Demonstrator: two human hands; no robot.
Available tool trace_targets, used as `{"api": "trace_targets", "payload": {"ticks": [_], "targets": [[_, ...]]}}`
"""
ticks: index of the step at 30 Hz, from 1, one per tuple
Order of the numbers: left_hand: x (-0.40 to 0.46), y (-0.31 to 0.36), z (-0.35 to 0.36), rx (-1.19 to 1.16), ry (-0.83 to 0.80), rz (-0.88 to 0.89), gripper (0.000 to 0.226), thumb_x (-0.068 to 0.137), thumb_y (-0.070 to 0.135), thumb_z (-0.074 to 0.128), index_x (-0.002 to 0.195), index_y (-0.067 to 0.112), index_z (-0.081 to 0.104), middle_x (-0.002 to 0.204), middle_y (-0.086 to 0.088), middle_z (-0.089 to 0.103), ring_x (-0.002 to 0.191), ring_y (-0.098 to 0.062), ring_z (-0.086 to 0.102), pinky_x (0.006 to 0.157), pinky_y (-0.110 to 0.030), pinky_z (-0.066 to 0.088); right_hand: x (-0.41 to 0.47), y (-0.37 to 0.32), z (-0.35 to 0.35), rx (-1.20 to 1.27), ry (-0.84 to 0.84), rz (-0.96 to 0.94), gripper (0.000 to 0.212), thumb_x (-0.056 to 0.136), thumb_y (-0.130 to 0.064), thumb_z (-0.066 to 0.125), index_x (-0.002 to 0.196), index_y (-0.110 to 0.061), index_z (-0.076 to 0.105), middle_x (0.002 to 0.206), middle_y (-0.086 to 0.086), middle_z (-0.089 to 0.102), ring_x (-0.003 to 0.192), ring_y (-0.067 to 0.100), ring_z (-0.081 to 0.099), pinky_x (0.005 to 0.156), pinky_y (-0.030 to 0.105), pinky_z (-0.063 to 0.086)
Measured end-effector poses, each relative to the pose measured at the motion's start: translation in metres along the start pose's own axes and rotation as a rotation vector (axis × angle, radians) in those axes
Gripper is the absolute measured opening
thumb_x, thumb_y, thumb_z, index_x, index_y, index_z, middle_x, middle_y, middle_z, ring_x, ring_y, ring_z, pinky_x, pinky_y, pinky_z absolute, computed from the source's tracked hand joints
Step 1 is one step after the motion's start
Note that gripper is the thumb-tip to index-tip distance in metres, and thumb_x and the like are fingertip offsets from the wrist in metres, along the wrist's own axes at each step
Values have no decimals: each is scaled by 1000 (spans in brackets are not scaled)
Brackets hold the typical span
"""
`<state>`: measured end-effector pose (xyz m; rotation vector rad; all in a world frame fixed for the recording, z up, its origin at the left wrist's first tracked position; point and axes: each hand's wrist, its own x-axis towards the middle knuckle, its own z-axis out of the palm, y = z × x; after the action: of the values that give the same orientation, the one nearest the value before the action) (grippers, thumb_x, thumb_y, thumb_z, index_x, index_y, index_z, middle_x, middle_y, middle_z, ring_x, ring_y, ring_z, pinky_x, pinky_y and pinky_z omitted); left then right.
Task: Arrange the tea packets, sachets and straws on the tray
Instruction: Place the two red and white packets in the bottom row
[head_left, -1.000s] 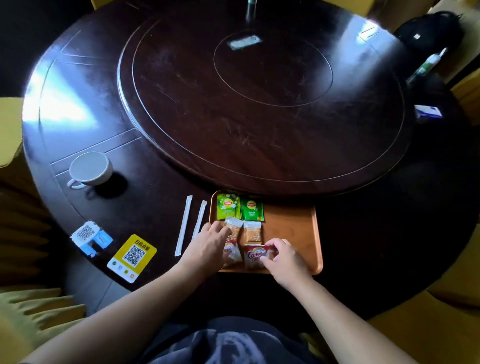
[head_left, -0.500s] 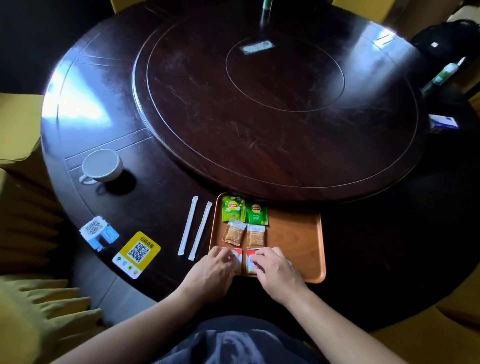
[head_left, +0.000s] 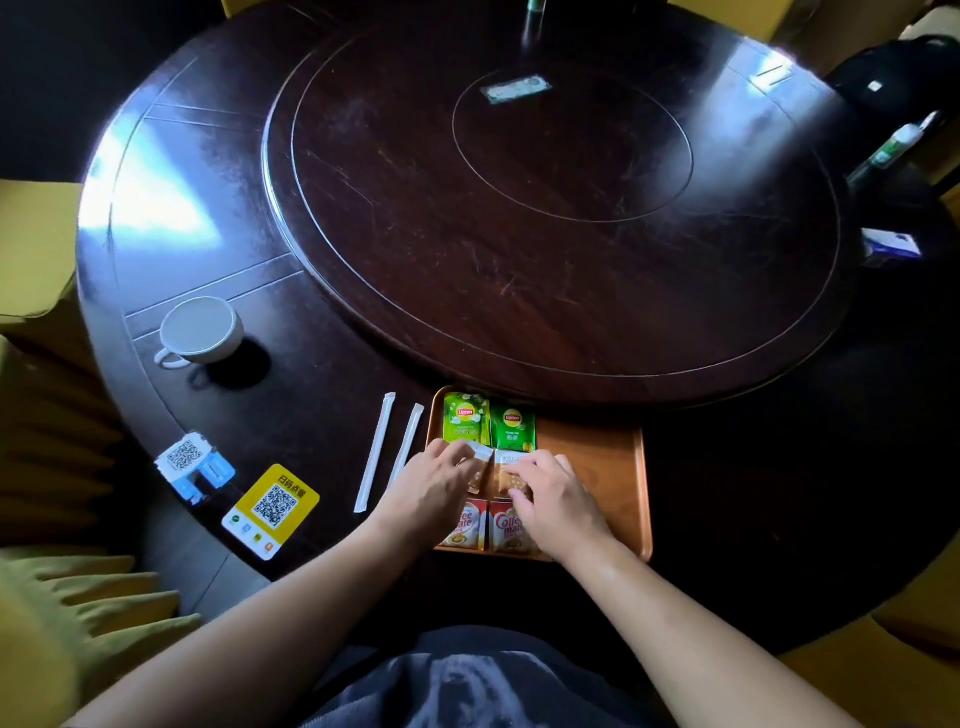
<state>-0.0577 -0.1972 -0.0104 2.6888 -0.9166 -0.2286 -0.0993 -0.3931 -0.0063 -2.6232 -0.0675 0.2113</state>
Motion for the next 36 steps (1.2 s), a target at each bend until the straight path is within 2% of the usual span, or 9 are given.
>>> {"api": "trace_targets", "payload": {"ticks": [4, 10, 22, 32, 36], "targets": [[11, -4, 0, 31, -42, -18, 32, 82, 17, 64, 114, 19, 63, 111, -2, 64, 92, -26, 57, 71, -41, 55, 11, 0, -3, -64, -73, 30, 29, 92, -23, 62, 121, -20, 64, 120, -4, 58, 112, 20, 48, 90, 38, 47], [3, -4, 13, 64, -62, -90, 25, 82, 21, 64, 107, 24, 61, 106, 2, 60, 92, -22, 55, 73, -35, 52, 12, 4, 0, -96, -142, 88, 27, 94, -28, 59, 120, -21, 62, 117, -2, 57, 109, 22, 48, 90, 41, 48], [4, 0, 15, 37, -14, -132, 21, 86, 26, 61, 107, 21, 63, 100, 0, 58, 92, -22, 53, 76, -36, 52, 13, 2, -2, -128, -158, 60, 30, 95, -23, 58, 124, -23, 61, 120, -3, 57, 110, 21, 48, 88, 39, 47], [3, 3, 12, -14, 44, -143, 20, 85, 26, 63, 104, 16, 65, 100, -4, 61, 90, -25, 54, 73, -38, 53, 12, -1, -3, -112, -134, 62, 29, 94, -23, 60, 123, -22, 61, 119, -2, 57, 110, 21, 49, 89, 40, 49], [-4, -5, 6, -38, 85, -187, 19, 84, 28, 65, 101, 18, 66, 95, -3, 62, 85, -26, 57, 68, -39, 52, 13, -4, -5, -100, -104, 73, 24, 93, -27, 62, 116, -19, 64, 115, -1, 57, 108, 22, 51, 88, 39, 49]]}}
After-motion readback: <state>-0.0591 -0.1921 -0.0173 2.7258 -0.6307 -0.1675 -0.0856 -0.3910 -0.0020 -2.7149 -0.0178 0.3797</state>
